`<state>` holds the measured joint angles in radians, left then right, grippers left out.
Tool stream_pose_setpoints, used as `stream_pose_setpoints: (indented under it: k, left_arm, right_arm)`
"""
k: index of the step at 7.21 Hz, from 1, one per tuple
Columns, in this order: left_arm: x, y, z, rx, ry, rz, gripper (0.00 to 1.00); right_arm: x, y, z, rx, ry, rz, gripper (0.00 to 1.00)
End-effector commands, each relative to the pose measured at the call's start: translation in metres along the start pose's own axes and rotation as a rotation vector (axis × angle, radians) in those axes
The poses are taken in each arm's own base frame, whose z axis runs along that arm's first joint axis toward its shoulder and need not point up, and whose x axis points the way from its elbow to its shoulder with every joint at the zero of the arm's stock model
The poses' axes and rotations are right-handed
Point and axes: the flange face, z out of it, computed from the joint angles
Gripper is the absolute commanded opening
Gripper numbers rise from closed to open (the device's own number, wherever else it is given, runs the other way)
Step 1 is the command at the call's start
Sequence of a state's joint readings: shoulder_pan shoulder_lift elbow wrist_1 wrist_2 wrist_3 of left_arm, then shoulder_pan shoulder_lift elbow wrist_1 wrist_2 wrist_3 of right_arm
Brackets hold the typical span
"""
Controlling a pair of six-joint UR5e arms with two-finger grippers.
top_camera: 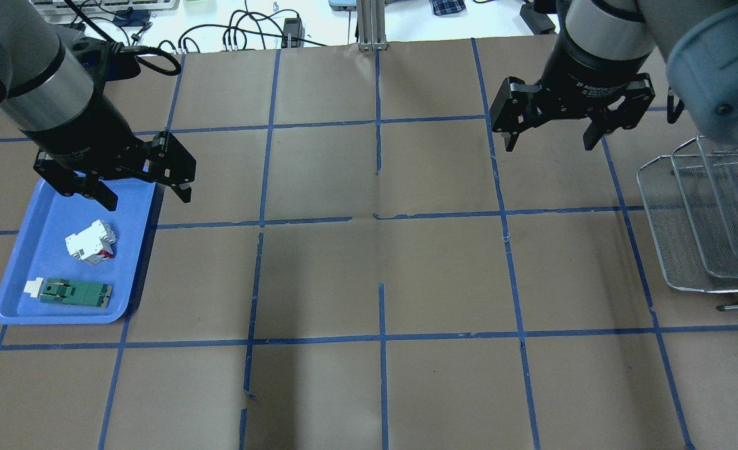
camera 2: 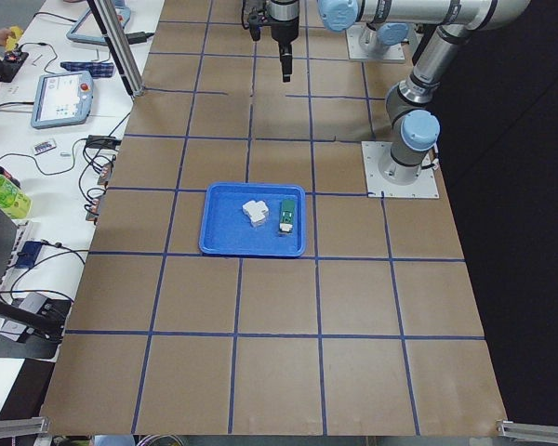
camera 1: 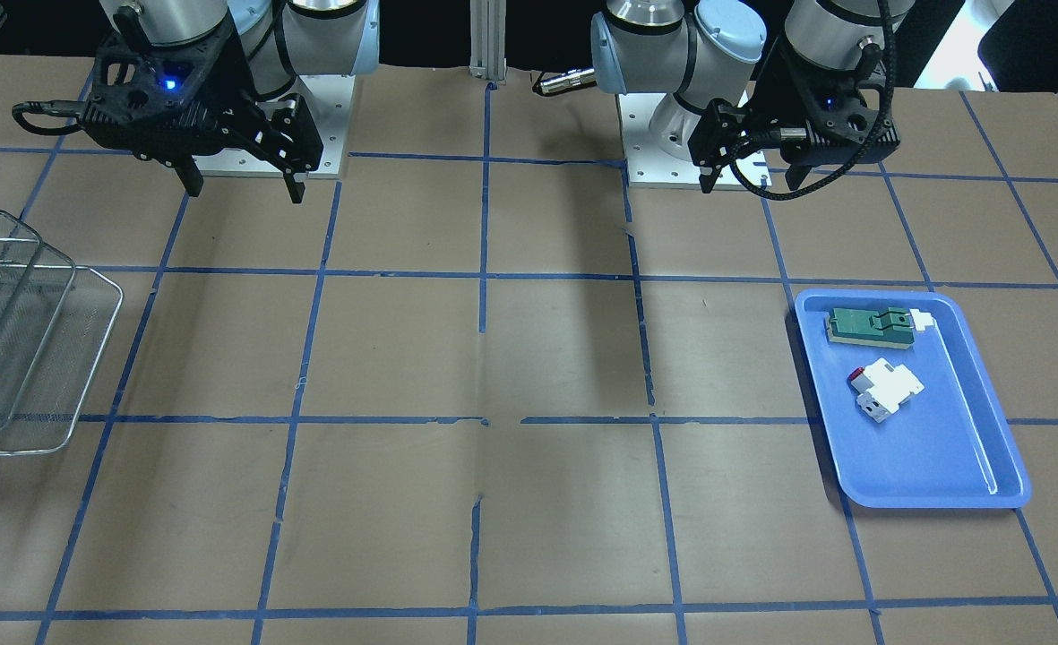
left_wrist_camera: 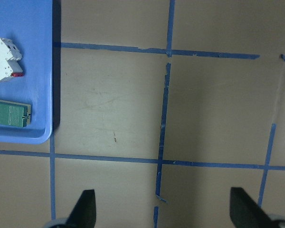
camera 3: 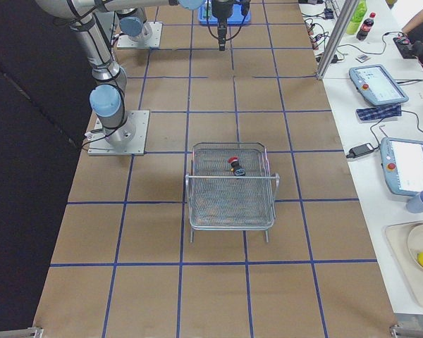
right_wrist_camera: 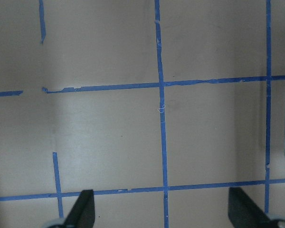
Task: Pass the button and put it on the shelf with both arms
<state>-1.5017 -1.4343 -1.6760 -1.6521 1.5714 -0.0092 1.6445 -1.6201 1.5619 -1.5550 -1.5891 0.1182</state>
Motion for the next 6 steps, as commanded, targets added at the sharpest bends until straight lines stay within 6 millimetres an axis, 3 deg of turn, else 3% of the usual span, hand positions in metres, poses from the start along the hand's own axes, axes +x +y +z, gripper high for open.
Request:
stream_pose_setpoints:
  k: [1,6]
  left_arm:
    - [-0.0001,-0.0001,0.0002,0.001,-0.001,0.0,1.0]
    - [0.0001,0.0,0.0009,-0.001,0.001,0.0,1.0]
  right_arm:
    - [0.0002,0.0012,-0.0007,0.0,0.0,0.003,1.0]
    - [0.0001,0.001,-0.0052,0.009,-0.002,0.0,1.0]
